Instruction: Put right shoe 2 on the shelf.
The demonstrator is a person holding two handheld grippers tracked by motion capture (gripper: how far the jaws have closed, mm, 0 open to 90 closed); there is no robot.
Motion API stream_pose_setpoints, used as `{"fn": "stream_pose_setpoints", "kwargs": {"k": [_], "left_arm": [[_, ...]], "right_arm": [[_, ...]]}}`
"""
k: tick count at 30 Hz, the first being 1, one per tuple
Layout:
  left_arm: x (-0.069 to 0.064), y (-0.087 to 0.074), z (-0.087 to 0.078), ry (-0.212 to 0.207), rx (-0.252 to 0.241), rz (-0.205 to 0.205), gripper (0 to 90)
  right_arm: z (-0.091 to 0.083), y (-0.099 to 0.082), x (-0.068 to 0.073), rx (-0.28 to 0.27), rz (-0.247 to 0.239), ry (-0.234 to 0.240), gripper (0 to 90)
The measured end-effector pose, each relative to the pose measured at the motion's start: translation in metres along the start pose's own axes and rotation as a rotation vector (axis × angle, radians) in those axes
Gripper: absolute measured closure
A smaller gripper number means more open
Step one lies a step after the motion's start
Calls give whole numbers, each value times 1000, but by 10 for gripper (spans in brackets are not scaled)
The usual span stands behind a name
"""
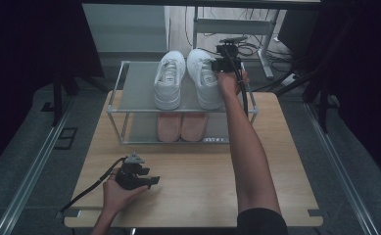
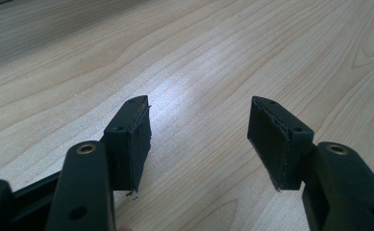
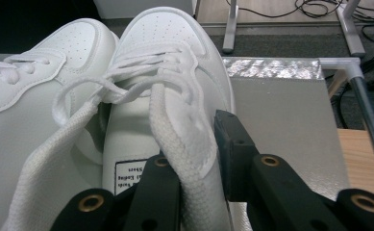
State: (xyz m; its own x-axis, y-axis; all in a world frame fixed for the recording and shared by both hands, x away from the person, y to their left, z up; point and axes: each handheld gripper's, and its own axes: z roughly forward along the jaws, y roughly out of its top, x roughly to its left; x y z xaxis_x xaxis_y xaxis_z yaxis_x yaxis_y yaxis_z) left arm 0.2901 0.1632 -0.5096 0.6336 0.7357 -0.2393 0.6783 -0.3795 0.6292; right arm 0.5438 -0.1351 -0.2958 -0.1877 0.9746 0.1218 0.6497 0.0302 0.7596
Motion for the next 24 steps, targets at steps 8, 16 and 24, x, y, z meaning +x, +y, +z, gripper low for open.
{"fn": "stream_pose_setpoints", "kwargs": {"k": [8, 16, 24], "left_arm": [[0, 0, 1, -2, 2, 3, 410], [-2, 0, 2, -5, 0, -5, 410], [-3, 0, 0, 2, -7, -9, 410]], "right_arm": [[2, -1, -2, 6, 1, 50, 637], [-29, -7, -12, -75, -54, 95, 540], [-61, -23, -32, -97, -128, 125, 668]]}}
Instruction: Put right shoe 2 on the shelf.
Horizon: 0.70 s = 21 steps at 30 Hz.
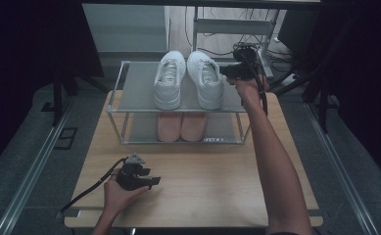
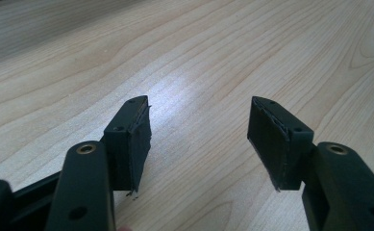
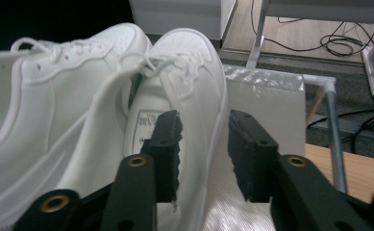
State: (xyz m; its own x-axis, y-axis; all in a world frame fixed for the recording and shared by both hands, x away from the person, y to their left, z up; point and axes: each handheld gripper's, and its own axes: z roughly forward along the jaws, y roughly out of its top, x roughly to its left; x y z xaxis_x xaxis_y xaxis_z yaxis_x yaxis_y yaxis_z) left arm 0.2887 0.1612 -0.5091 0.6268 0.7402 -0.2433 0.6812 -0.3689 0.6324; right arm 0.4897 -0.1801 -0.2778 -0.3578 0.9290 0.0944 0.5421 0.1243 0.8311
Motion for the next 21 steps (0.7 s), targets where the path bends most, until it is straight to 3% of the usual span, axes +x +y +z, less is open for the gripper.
{"fn": "stream_pose_setpoints", "kwargs": {"k": [10, 21], "left_arm": [[0, 0, 0, 5, 1, 1, 410], [0, 0, 1, 7, 5, 3, 410]], "right_arm": [[-10, -29, -17, 58, -72, 22, 858], [4, -60, -22, 118, -87, 43, 877]]}}
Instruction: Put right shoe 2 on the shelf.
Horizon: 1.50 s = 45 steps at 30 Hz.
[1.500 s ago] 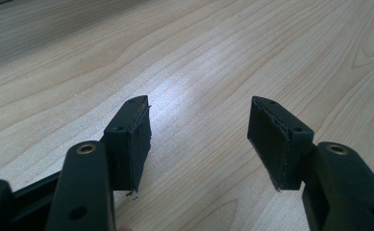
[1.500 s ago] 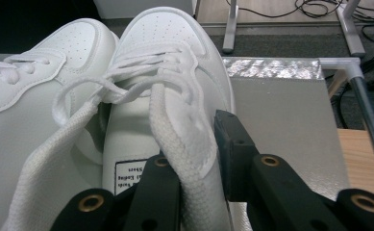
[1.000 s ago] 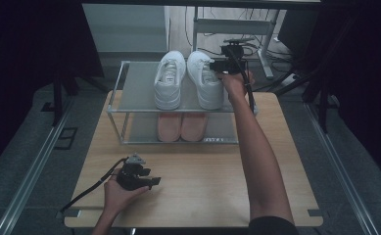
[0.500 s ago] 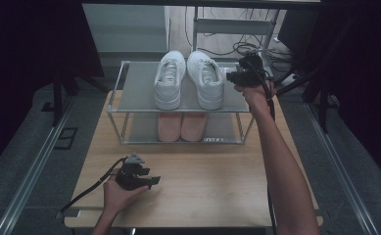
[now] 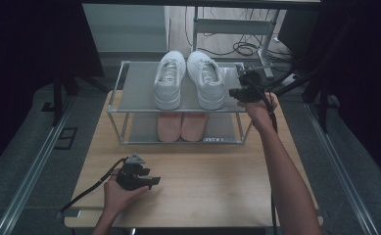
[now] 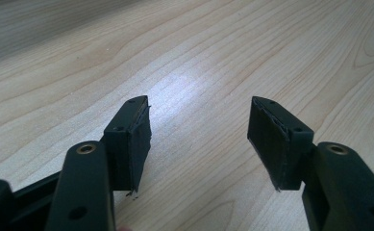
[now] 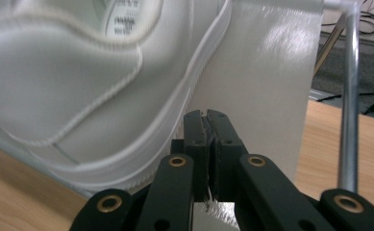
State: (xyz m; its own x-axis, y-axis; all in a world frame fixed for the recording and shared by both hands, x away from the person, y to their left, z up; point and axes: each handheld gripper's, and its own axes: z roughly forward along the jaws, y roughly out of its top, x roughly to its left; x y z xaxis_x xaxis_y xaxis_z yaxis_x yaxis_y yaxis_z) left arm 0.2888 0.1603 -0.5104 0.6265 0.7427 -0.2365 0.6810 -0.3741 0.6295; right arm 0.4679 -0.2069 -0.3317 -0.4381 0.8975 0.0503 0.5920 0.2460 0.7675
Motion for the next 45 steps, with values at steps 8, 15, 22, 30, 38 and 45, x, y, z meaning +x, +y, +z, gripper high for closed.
{"fn": "stream_pose_setpoints", "kwargs": {"k": [8, 15, 22, 30, 38, 45], "left_arm": [[0, 0, 0, 1, -1, -2, 410], [-1, 0, 2, -6, 7, -2, 410], [-1, 0, 4, -9, 7, -7, 409], [-1, 0, 3, -11, 10, -7, 410], [-1, 0, 4, -13, 11, -8, 409], [-2, 0, 4, -14, 11, -10, 409]], "right_arm": [[13, -13, 7, 50, -27, -13, 877], [15, -13, 15, 56, -36, -21, 900], [11, -13, 22, 58, -9, 23, 900], [9, -9, 38, 54, -42, 63, 900], [9, -9, 42, 49, -41, 68, 900], [10, -9, 56, 58, -78, 93, 900]]}}
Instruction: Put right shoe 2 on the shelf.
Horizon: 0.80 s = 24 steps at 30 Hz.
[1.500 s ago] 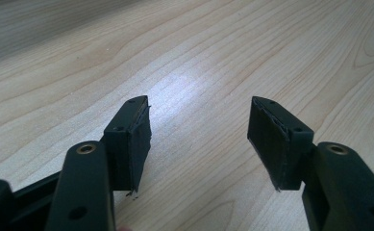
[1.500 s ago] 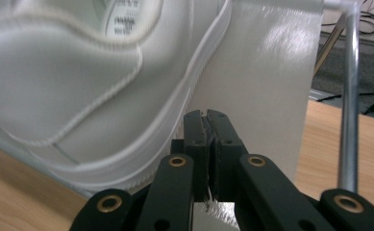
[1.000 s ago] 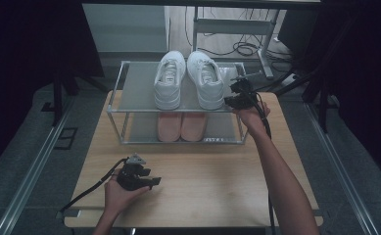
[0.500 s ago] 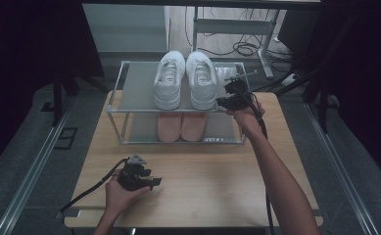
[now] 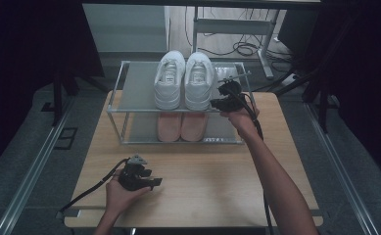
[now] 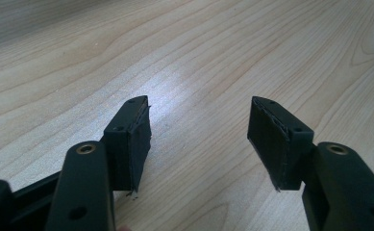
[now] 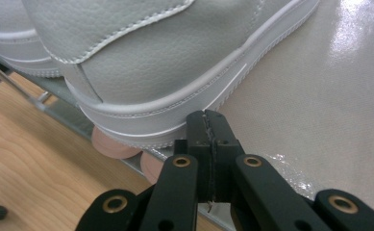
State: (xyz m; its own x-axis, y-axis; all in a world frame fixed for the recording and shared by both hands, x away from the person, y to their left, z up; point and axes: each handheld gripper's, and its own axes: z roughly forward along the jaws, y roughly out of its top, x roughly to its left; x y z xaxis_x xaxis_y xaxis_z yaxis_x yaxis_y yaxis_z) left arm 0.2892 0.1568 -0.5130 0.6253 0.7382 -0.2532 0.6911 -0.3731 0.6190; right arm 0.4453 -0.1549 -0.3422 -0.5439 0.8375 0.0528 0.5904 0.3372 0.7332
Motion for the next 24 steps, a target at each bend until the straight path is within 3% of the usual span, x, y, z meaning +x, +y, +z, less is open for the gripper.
{"fn": "stream_pose_setpoints", "kwargs": {"k": [10, 14, 24], "left_arm": [[0, 0, 0, -4, 1, 1, 409], [1, 0, -1, -2, -3, 1, 409], [2, 1, -2, 0, -5, -6, 409]], "right_arm": [[1, 0, 2, -8, 9, 17, 900], [3, 0, 10, -1, -26, 15, 900], [-8, -4, -4, -53, 1, 45, 862]]}}
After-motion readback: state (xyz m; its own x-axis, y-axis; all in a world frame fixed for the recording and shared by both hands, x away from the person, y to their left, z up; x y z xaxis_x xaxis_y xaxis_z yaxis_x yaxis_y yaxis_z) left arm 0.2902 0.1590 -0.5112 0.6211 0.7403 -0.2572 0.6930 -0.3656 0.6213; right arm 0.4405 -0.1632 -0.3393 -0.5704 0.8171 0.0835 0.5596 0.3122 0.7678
